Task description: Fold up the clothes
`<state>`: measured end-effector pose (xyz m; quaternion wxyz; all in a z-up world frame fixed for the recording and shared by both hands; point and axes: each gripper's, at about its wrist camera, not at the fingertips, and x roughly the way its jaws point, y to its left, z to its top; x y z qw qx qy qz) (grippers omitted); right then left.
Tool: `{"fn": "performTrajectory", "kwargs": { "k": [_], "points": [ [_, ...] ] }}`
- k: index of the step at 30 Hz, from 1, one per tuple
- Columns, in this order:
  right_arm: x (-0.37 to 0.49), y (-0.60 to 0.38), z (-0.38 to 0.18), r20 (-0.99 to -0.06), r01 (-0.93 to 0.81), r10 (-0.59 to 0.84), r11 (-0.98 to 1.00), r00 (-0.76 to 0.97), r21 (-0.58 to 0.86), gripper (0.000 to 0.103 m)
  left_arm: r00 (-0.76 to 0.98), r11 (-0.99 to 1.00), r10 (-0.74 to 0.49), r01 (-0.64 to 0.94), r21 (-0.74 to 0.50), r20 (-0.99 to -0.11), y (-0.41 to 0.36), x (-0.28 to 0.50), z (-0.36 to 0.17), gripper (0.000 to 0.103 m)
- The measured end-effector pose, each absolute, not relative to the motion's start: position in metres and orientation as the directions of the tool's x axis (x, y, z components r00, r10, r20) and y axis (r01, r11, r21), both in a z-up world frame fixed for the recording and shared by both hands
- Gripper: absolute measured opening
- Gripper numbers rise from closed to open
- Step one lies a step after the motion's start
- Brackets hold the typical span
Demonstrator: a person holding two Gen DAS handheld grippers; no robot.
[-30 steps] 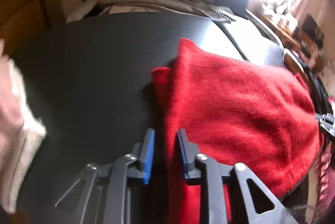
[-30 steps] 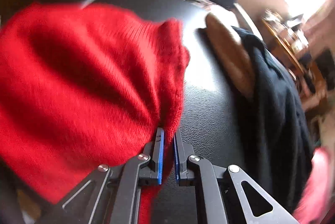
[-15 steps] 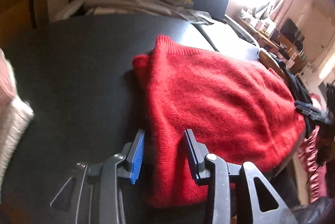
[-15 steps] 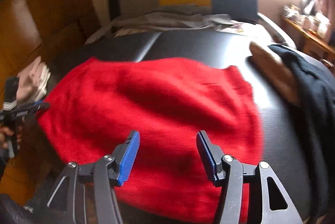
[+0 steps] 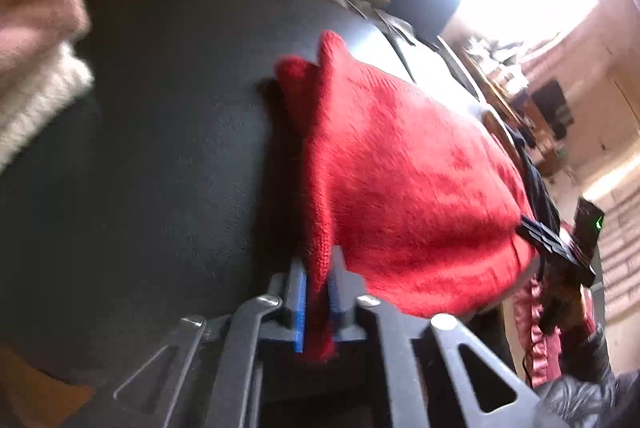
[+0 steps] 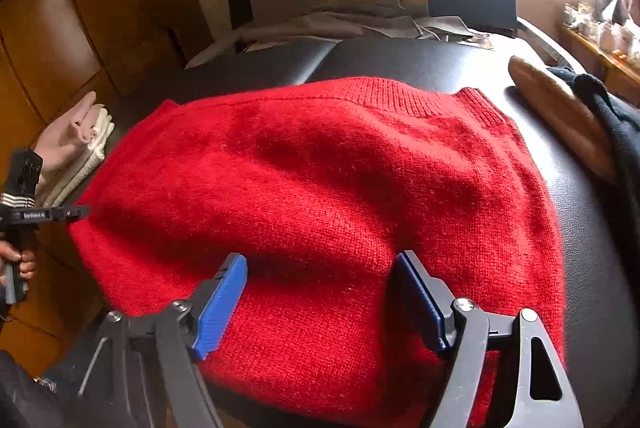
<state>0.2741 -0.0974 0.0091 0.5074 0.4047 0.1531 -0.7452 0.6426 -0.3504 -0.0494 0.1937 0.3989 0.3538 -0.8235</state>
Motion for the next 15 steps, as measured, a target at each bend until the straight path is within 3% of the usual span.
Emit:
{"fn": "performTrajectory", "kwargs": {
  "k": [3,6,10,15],
  "points": [
    [0.272,-0.095,0.017,-0.746,0.874,-0.658,-0.417,-0.101,0.250,0.079,-0.650,-0.652,-0.142,0.628,-0.424,-0.746,-0.355,0.648,-0.019,0.022],
    [0.262,-0.094,0.035,-0.706,0.873,-0.704,-0.388,-0.072,0.297,0.079,-0.717,-0.680,-0.162,0.579,-0.450,-0.678,-0.351,0.627,0.005,0.027],
    [0.232,-0.110,0.046,-0.699,0.875,-0.702,-0.415,-0.135,0.248,0.079,-0.715,-0.772,-0.150,0.516,-0.371,-0.682,-0.335,0.560,0.005,0.027],
    [0.187,-0.134,0.035,-0.711,0.842,-0.687,-0.467,-0.154,0.269,0.081,-0.661,-0.801,-0.135,0.512,-0.312,-0.738,-0.333,0.511,-0.030,0.028]
  ]
}}
